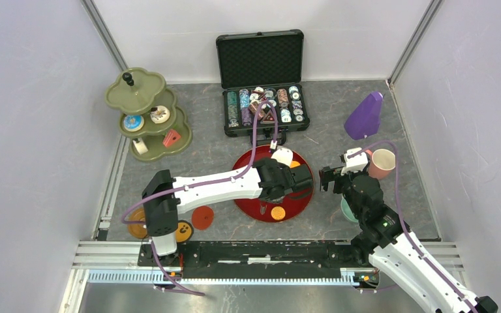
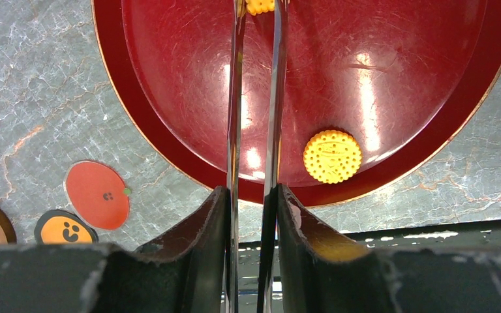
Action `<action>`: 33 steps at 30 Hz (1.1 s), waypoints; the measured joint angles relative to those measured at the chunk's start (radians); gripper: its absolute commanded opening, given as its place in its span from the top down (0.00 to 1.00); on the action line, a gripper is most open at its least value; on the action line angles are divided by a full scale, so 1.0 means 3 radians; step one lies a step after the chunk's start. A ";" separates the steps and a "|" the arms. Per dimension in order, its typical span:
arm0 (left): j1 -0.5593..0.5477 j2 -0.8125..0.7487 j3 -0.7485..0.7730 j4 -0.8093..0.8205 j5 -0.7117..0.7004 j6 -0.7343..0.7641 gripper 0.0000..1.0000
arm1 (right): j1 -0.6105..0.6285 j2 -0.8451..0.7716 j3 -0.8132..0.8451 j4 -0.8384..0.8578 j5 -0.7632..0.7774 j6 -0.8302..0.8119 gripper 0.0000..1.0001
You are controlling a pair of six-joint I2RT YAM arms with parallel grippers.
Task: Serve the afternoon tea
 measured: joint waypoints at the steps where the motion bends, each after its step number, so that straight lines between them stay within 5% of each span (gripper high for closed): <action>1: 0.0000 0.0001 0.0000 -0.0001 0.0000 0.0000 0.72 | 0.0000 0.0001 0.0000 0.0001 0.0001 0.0000 0.02; 10: -0.0003 0.0000 0.0102 -0.0088 -0.0055 0.0001 0.78 | 0.0000 0.0001 0.0000 0.0000 0.0000 0.0000 0.02; 26: -0.0008 -0.0533 0.0431 -0.0776 -0.0846 0.0145 0.81 | 0.0000 0.0029 0.0000 0.0001 -0.0001 0.0000 0.02; 33: 0.0556 -0.0933 0.0637 -0.0874 -0.1069 0.0607 0.81 | 0.0000 0.0046 0.0000 0.0001 -0.0003 0.0000 0.02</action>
